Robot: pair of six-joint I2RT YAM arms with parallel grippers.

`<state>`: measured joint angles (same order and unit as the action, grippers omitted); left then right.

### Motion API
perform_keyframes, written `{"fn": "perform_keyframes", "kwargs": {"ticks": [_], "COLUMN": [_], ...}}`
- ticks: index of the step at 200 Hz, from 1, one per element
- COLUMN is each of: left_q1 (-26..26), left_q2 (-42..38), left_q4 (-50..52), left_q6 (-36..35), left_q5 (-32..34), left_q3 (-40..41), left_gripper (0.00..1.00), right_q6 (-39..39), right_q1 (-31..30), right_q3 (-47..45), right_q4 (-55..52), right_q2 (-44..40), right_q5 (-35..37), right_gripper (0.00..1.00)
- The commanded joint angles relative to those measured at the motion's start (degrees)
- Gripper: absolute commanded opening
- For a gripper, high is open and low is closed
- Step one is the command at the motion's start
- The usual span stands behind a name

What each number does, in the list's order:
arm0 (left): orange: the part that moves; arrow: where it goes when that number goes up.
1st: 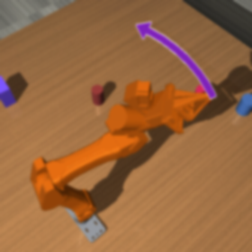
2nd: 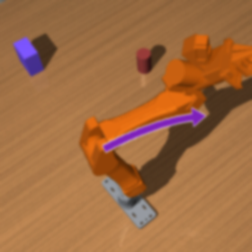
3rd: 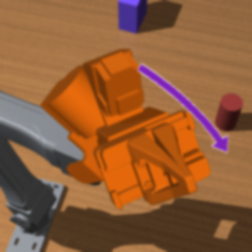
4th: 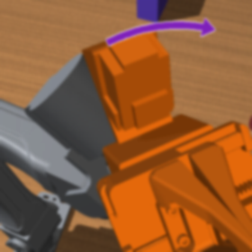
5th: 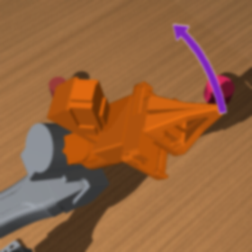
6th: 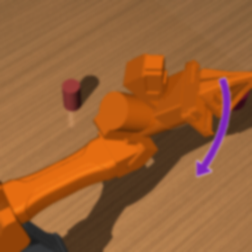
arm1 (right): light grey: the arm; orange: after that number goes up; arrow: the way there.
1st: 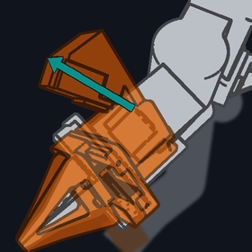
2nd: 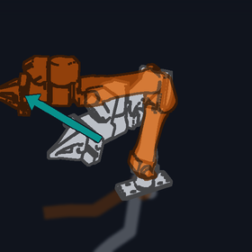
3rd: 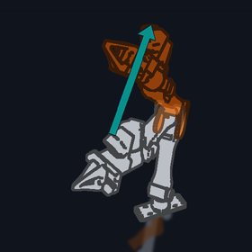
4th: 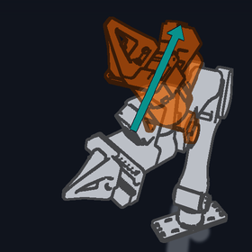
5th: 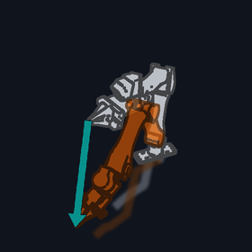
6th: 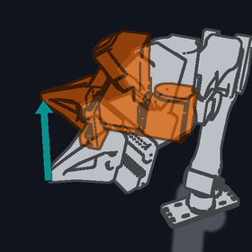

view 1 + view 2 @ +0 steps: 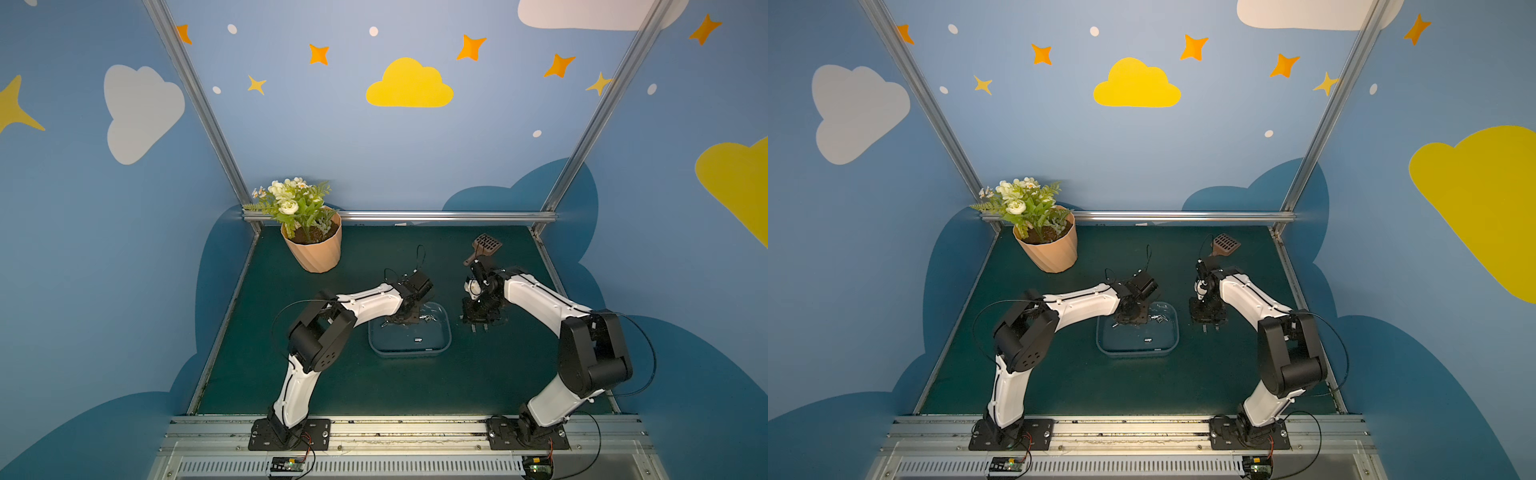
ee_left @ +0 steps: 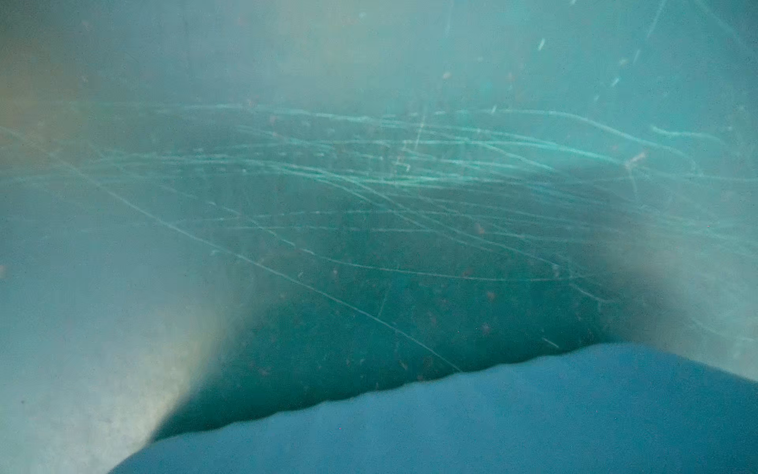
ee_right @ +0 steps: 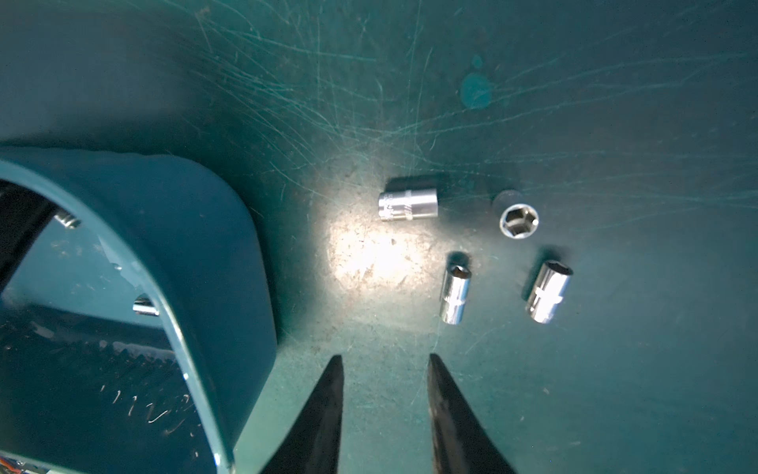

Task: Take out the socket from the storage box
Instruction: Pick up the socket head from the storage box.

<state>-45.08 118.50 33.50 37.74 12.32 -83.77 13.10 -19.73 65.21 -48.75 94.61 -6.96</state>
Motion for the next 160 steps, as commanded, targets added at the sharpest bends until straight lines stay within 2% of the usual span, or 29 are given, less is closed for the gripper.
{"fn": "perform_keyframes", "kwargs": {"ticks": [1,52,116,160], "left_q1": [-0.18,-0.25,-0.34,0.29], "left_q2": [0.66,-3.00,-12.44,-19.79], "left_q4": [0.69,1.23,3.96,5.44], "left_q6": [-0.29,-1.21,-3.36,-3.52], "left_q5": [-0.98,-0.17,0.68,3.95], "left_q3": [1.16,1.33,1.06,3.10], "left_gripper": [0.09,0.07,0.08,0.10], "right_q6": [-0.02,-0.19,-0.28,-0.18], "right_q1": [-0.32,-0.40,-0.52,-0.75], "right_q3": [-0.90,-0.70,-0.44,-0.24], "right_q4": [0.06,-0.21,-0.20,-0.03], "right_q2": [-0.48,-0.50,-0.13,-0.04], "right_q5": [-0.33,0.01,-0.33,-0.42], "right_gripper": [0.35,0.35,0.34,0.33]}}
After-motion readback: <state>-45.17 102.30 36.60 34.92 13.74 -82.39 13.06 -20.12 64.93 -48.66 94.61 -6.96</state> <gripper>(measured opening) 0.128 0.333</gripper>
